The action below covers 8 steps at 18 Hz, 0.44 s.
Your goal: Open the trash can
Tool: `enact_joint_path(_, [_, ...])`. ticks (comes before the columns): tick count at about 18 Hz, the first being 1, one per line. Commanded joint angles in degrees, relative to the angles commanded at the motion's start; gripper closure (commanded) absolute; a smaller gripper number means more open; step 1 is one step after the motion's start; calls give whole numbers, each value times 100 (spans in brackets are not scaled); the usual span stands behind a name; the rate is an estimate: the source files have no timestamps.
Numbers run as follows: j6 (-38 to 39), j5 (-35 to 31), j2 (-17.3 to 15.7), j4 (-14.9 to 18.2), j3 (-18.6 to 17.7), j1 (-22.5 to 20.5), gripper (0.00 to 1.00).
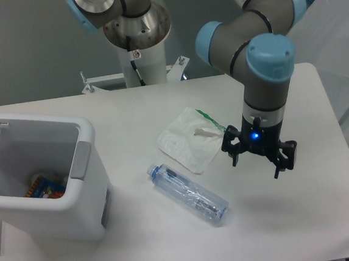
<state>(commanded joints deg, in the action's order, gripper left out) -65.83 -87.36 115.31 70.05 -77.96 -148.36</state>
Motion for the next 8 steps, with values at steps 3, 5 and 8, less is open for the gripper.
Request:
enact_joint_path(3, [0,0,-9,-8,-52,9,0])
enact_joint_path(5, [0,0,-17,-8,-61,9,0])
enact_joint_path(8, [0,0,-26,-26,-87,17,0])
